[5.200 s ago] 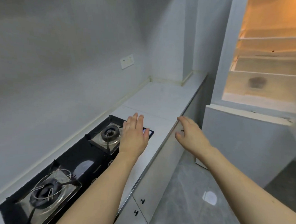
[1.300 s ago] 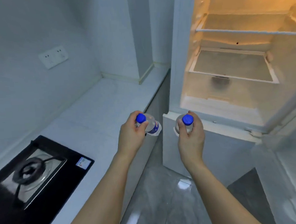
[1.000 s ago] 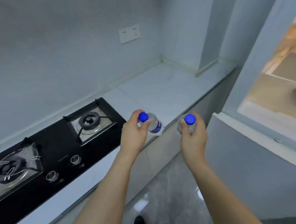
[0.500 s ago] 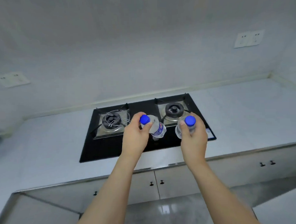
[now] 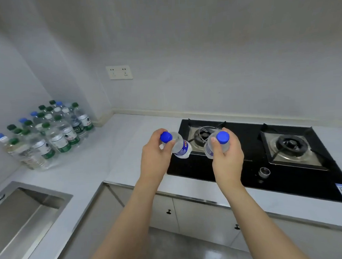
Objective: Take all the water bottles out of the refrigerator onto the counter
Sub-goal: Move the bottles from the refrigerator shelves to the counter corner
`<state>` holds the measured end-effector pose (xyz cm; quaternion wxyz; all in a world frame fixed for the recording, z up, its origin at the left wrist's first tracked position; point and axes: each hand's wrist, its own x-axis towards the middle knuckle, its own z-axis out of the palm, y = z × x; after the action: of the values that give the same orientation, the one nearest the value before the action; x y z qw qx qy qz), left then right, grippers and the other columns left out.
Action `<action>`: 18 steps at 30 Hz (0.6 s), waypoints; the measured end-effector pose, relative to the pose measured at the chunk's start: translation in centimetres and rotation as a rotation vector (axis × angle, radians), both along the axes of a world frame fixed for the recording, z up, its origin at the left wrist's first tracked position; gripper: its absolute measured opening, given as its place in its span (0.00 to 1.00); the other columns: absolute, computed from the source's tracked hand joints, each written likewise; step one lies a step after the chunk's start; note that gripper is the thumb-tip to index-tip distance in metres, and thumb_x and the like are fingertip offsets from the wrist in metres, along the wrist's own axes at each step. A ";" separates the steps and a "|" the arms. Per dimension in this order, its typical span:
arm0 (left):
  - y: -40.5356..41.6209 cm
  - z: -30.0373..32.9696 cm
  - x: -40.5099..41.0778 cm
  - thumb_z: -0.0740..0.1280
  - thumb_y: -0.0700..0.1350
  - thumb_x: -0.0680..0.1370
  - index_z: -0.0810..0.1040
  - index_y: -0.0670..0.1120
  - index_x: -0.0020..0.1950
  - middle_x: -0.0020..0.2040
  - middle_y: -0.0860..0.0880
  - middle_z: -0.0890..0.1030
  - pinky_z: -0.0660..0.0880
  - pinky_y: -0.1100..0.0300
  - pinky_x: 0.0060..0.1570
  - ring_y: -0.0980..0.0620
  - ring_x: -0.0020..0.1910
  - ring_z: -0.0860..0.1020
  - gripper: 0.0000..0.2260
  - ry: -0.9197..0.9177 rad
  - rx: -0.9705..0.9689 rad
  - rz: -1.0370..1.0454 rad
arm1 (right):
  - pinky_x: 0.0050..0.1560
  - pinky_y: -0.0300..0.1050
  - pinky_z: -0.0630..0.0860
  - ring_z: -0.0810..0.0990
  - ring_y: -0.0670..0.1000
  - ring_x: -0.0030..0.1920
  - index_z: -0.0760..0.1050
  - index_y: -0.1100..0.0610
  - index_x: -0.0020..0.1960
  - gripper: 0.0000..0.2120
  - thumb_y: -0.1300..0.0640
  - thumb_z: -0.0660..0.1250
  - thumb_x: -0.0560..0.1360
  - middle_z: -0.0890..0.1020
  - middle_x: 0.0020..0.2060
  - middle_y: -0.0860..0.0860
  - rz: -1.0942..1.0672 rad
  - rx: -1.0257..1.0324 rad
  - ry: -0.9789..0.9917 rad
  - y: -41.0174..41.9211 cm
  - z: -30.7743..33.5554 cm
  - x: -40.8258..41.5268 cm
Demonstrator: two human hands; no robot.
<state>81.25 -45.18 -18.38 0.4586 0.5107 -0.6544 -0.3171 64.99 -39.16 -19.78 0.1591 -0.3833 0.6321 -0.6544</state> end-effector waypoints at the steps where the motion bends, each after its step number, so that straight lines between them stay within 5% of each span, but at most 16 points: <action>1: -0.6 0.0 1.4 0.68 0.44 0.77 0.74 0.57 0.55 0.46 0.62 0.79 0.75 0.62 0.49 0.55 0.49 0.78 0.10 0.015 0.009 0.015 | 0.64 0.43 0.72 0.75 0.41 0.57 0.72 0.50 0.62 0.13 0.54 0.66 0.78 0.77 0.54 0.42 0.017 -0.005 0.000 -0.8 0.0 1.3; 4: -2.4 -0.1 5.9 0.69 0.44 0.77 0.75 0.55 0.56 0.48 0.61 0.79 0.76 0.60 0.50 0.54 0.51 0.79 0.10 0.054 0.014 0.063 | 0.67 0.49 0.71 0.75 0.46 0.61 0.72 0.54 0.66 0.17 0.53 0.66 0.78 0.77 0.59 0.46 0.057 -0.005 0.009 -3.5 -0.4 5.4; 10: -4.7 -0.1 11.9 0.69 0.43 0.78 0.75 0.54 0.56 0.49 0.60 0.80 0.72 0.69 0.47 0.58 0.53 0.78 0.10 0.096 0.027 0.142 | 0.67 0.49 0.70 0.73 0.40 0.61 0.72 0.42 0.59 0.13 0.54 0.67 0.78 0.77 0.58 0.41 0.146 -0.032 0.008 -6.9 -0.3 10.9; 15: -6.7 -0.7 14.2 0.68 0.43 0.78 0.75 0.54 0.57 0.50 0.59 0.80 0.70 0.75 0.43 0.61 0.52 0.78 0.10 0.131 0.064 0.208 | 0.69 0.50 0.69 0.73 0.45 0.65 0.72 0.53 0.67 0.18 0.54 0.67 0.78 0.76 0.63 0.46 0.208 0.015 0.003 -10.4 -1.1 13.0; 18: -8.3 -1.3 14.6 0.68 0.43 0.78 0.75 0.54 0.57 0.50 0.59 0.80 0.72 0.70 0.43 0.61 0.50 0.78 0.10 0.126 0.084 0.242 | 0.69 0.46 0.69 0.72 0.44 0.65 0.71 0.54 0.68 0.19 0.55 0.66 0.78 0.76 0.63 0.46 0.258 0.023 0.018 -12.5 -1.4 13.6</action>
<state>95.89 -53.51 -19.67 0.5119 0.5836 -0.5442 -0.3181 78.61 -51.71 -21.15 0.2405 -0.4654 0.5864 -0.6178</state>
